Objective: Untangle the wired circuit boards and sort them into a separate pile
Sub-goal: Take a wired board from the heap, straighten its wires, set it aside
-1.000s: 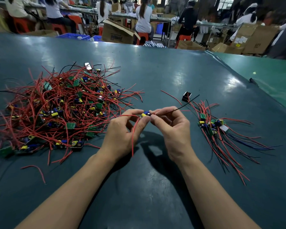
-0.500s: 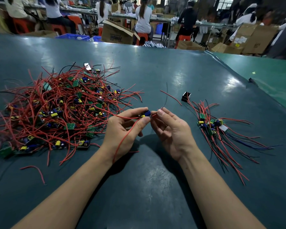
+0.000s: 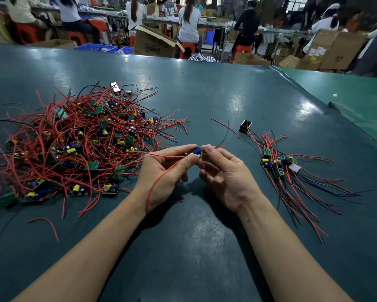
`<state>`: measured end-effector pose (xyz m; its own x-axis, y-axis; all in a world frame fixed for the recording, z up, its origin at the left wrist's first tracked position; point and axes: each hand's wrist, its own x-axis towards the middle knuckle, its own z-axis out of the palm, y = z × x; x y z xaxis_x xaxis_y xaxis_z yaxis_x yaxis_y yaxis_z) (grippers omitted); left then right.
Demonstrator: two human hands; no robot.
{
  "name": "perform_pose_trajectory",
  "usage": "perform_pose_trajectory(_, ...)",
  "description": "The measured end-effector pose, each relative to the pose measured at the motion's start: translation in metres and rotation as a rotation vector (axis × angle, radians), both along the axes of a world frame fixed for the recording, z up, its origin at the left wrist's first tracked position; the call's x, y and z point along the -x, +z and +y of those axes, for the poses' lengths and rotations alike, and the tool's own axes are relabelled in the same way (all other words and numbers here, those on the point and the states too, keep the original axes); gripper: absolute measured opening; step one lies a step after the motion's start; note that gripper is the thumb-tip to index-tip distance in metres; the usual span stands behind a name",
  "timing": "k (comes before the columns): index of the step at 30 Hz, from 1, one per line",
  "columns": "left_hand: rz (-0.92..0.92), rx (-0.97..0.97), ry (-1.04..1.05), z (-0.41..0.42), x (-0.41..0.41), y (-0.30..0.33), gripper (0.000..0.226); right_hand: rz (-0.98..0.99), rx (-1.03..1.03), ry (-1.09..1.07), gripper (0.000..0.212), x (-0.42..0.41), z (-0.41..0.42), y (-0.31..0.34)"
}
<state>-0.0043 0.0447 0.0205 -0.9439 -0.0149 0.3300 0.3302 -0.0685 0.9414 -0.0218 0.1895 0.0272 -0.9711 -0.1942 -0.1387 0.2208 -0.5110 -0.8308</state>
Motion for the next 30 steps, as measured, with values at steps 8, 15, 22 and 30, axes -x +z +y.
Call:
perform_pose_trajectory(8, -0.043, -0.053, 0.032, -0.001, 0.001, 0.001, 0.019, 0.062, -0.161, -0.380, 0.021, 0.006, 0.000, -0.002)
perform_pose_trajectory(15, -0.071, -0.090, -0.011, -0.001, -0.002, 0.002, 0.027, 0.060, -0.127, -0.728, 0.015, 0.012, 0.011, 0.000)
perform_pose_trajectory(22, -0.087, -0.089, -0.024, -0.002, -0.003, 0.004, 0.023, 0.102, -0.110, -0.869, 0.014, 0.017, 0.019, -0.003)
perform_pose_trajectory(30, -0.107, -0.165, -0.010, -0.004, -0.004, 0.005, 0.024, 0.088, -0.071, -0.816, 0.007, 0.019, 0.020, -0.005)
